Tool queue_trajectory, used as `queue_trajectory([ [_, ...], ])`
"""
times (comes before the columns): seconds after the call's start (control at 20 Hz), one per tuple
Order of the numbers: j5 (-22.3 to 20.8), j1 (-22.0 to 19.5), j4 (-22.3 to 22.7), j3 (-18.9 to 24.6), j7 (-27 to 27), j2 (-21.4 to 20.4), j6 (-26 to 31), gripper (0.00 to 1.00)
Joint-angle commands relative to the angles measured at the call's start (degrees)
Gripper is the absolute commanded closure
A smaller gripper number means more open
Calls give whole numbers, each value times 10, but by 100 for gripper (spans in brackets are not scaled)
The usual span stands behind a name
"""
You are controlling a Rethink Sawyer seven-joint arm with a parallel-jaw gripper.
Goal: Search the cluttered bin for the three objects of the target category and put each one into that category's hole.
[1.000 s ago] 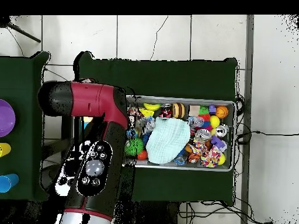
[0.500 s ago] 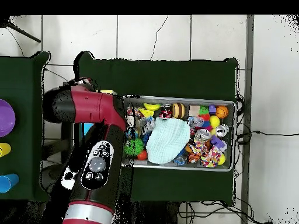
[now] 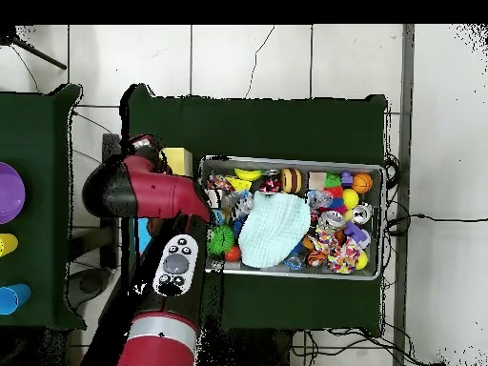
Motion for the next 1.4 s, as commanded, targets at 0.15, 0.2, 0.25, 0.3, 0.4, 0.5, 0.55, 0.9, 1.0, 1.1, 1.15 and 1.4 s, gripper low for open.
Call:
queue_trajectory([
  [0.15, 0, 1, 130, 64, 51, -21, 74, 100],
  [0.2, 2, 4, 132, 62, 53, -28, 82, 100],
  [0.25, 5, 10, 131, 57, 55, -34, 94, 100],
  [0.3, 7, 11, 131, 57, 58, -37, 99, 100],
  [0.4, 13, 22, 123, 46, 67, -40, 115, 100],
  [0.5, 17, 30, 110, 36, 73, -38, 130, 100],
  [0.55, 19, 33, 104, 31, 77, -37, 138, 100],
  [0.9, 13, 29, 92, 21, 73, -16, 136, 100],
  [1.0, 9, 22, 100, 26, 65, -14, 123, 100],
  [1.1, 7, 20, 111, 28, 63, -19, 121, 100],
  [1.15, 6, 21, 117, 27, 62, -24, 123, 100],
  [1.4, -4, 12, 137, 27, 49, -37, 123, 100],
])
